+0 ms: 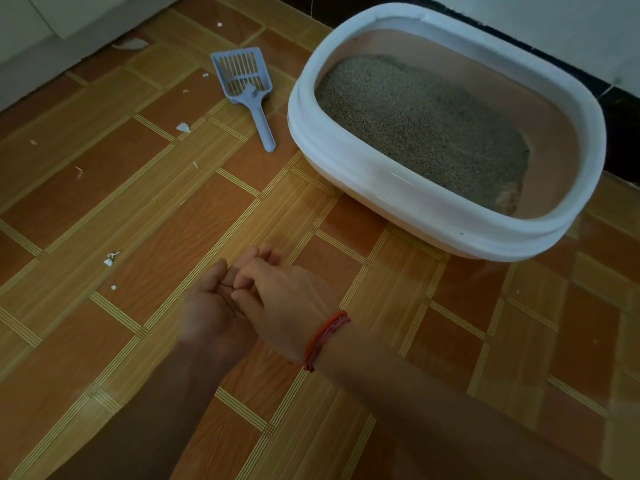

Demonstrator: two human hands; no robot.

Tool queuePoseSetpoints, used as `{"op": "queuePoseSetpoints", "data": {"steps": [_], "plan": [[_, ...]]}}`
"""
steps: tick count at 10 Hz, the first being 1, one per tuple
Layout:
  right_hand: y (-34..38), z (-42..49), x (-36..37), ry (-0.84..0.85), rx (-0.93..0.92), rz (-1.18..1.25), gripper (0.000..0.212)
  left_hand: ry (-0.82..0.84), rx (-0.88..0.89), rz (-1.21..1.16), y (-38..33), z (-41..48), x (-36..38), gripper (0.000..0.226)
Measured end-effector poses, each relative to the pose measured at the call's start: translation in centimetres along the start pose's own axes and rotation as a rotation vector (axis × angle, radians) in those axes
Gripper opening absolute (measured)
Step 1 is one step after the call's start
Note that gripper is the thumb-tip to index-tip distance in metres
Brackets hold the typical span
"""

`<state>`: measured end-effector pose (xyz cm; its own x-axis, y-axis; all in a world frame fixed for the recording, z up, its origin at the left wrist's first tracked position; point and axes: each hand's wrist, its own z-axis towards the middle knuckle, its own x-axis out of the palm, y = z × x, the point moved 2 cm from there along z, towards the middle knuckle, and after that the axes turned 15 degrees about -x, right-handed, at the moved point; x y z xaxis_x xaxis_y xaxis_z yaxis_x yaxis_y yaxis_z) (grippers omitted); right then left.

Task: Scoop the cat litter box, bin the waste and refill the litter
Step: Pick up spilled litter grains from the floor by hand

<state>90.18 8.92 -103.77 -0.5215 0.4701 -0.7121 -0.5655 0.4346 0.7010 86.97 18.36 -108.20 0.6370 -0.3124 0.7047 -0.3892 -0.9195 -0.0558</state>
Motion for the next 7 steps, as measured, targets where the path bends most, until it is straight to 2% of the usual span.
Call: {"op": "queuePoseSetpoints", "data": {"steps": [1,2,3,4,5,7], "plan": [[0.1,-0.4,-0.1,-0.025,-0.048,0.005,0.016,0.011,0.004,0.007,-0.1,-0.3,0.1,0.047],[-1.4,-1.0,-1.0,-0.16,0.021,-0.009,0.018,-0.009,0.042,-0.025,-0.4,-0.4,0.1,0.049],[-4.7,-1.8,-2.4,-0.258,0.209,-0.073,0.016,-0.038,0.082,-0.036,-0.8,-0.4,-0.2,0.058],[-7.9,-2.5,-3.3,-0.22,0.381,-0.121,0.016,-0.044,0.085,-0.04,-1.0,-0.4,-0.5,0.059],[-9.7,-2.6,-3.5,-0.186,0.443,-0.14,0.015,-0.051,0.089,-0.039,-1.1,-0.3,-0.5,0.058],[-11.0,-1.6,-2.8,-0.182,0.445,-0.149,0.014,-0.059,0.096,-0.038,-1.3,-0.1,-0.5,0.059]]}}
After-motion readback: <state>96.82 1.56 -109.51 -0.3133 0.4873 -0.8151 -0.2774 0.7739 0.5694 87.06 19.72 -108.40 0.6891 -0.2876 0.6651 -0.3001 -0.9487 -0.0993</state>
